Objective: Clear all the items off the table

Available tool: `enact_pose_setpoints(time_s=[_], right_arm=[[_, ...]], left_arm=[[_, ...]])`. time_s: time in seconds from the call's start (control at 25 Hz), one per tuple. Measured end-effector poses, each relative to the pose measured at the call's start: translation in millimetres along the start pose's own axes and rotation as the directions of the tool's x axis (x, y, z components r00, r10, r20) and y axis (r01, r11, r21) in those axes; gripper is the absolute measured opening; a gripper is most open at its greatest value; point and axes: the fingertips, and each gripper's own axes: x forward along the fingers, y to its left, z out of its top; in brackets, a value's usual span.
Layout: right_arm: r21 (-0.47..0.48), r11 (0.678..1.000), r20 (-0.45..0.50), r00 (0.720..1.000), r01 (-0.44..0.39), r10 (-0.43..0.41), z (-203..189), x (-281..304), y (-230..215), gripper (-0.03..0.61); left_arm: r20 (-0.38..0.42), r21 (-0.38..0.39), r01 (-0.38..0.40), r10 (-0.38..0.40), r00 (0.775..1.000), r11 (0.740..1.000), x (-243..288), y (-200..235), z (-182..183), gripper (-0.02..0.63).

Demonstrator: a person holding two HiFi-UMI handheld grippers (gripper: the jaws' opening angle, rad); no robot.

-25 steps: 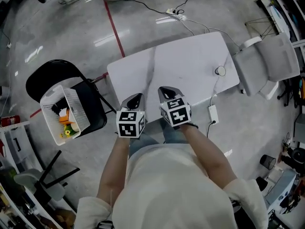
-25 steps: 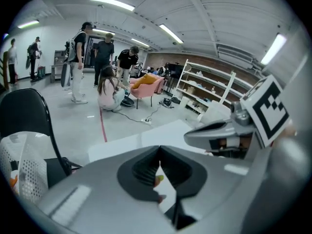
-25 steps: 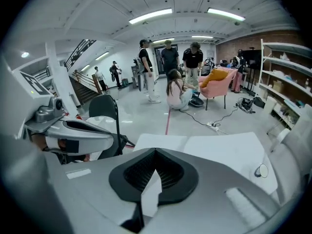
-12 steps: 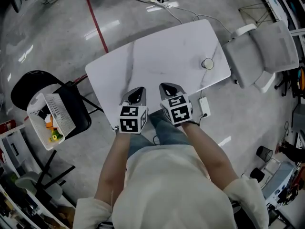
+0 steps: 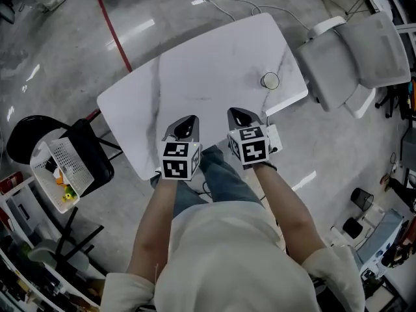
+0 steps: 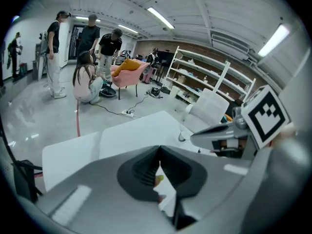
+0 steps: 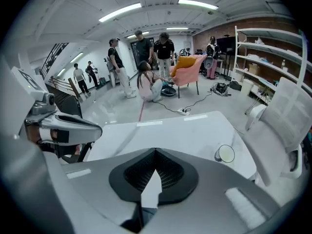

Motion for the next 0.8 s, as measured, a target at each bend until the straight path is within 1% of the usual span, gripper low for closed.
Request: enact_pose_setpoints(time_s=[0.28, 0.6, 0.8], right_arm=[[0.046, 0.997, -0.049, 0.997, 0.056, -0.054, -23, 12, -67, -0.003], [0.071, 0.992, -0.091, 0.991, 0.105, -0.098, -43, 38, -117, -0.003], [0.056, 0.989, -0.124, 0.983, 0.139, -0.131, -54, 55, -149, -0.002]], left_arm=[[-0.045, 0.012, 0.024, -0.024, 0.999, 1.000, 51, -26, -1, 0.009], [-0.096, 0.027, 0.054, -0.051, 0.994, 0.998, 100, -42, -10, 0.009], [-0.128, 0.037, 0.068, -0.063, 0.990, 0.997, 122, -47, -16, 0.009]])
